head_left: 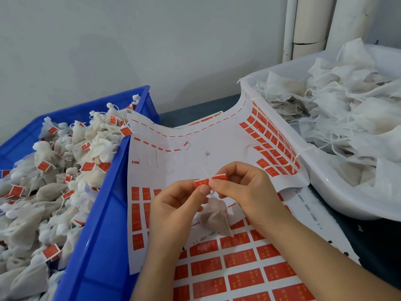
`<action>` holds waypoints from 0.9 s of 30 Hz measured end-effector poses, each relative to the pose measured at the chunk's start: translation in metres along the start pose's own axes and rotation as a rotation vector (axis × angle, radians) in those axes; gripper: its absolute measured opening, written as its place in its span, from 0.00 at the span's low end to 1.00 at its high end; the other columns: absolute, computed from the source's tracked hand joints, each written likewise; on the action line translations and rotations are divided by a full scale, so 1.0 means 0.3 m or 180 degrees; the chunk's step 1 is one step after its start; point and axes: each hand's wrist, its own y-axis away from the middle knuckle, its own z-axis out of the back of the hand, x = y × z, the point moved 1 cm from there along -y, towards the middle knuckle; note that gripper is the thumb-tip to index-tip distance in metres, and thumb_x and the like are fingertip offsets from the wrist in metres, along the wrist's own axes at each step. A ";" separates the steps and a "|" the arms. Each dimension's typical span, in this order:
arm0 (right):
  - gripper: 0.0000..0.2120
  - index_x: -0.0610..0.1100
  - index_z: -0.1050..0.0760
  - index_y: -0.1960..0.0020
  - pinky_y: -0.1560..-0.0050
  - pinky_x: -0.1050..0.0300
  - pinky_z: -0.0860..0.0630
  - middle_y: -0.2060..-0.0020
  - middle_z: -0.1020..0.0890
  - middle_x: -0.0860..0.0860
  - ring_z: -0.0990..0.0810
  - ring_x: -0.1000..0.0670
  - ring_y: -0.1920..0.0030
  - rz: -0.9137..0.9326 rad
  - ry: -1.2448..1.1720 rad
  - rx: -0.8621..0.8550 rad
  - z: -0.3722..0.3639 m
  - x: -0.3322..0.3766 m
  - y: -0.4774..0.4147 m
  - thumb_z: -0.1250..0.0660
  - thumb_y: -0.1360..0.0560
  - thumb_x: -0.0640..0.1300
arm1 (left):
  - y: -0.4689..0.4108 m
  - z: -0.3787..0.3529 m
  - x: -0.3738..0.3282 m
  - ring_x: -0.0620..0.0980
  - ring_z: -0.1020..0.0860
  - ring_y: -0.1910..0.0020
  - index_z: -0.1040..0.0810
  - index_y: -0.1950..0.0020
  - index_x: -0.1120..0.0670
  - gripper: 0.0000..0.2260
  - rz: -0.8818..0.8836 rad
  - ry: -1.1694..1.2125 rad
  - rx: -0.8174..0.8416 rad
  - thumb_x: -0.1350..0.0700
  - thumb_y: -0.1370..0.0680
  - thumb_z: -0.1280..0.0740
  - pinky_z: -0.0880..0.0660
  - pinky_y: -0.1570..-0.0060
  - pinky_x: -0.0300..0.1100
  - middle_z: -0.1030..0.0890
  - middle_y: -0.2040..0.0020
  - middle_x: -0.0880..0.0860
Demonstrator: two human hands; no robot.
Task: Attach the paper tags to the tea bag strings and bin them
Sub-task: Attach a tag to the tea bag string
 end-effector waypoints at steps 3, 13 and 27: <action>0.04 0.49 0.22 0.60 0.62 0.69 0.25 0.69 0.18 0.59 0.19 0.59 0.65 0.0088 0.0057 0.0057 -0.001 0.000 0.001 0.28 0.31 0.41 | -0.001 0.000 -0.003 0.44 0.19 0.67 0.16 0.64 0.42 0.09 -0.0025 0.0105 -0.0012 0.43 0.40 0.32 0.25 0.69 0.31 0.17 0.66 0.46; 0.06 0.50 0.23 0.59 0.59 0.67 0.24 0.67 0.19 0.60 0.20 0.59 0.63 0.0277 0.0055 0.0396 -0.008 0.010 0.010 0.33 0.27 0.40 | -0.004 0.010 0.007 0.46 0.21 0.67 0.17 0.63 0.47 0.05 -0.0101 0.0408 0.0332 0.54 0.30 0.33 0.23 0.65 0.34 0.19 0.67 0.49; 0.06 0.56 0.21 0.62 0.58 0.62 0.26 0.66 0.20 0.55 0.21 0.55 0.62 -0.0130 -0.0723 0.0995 -0.008 0.001 0.007 0.35 0.29 0.48 | 0.002 0.003 0.008 0.46 0.20 0.63 0.17 0.61 0.45 0.06 -0.0281 0.0645 0.0643 0.50 0.31 0.34 0.23 0.61 0.35 0.19 0.64 0.47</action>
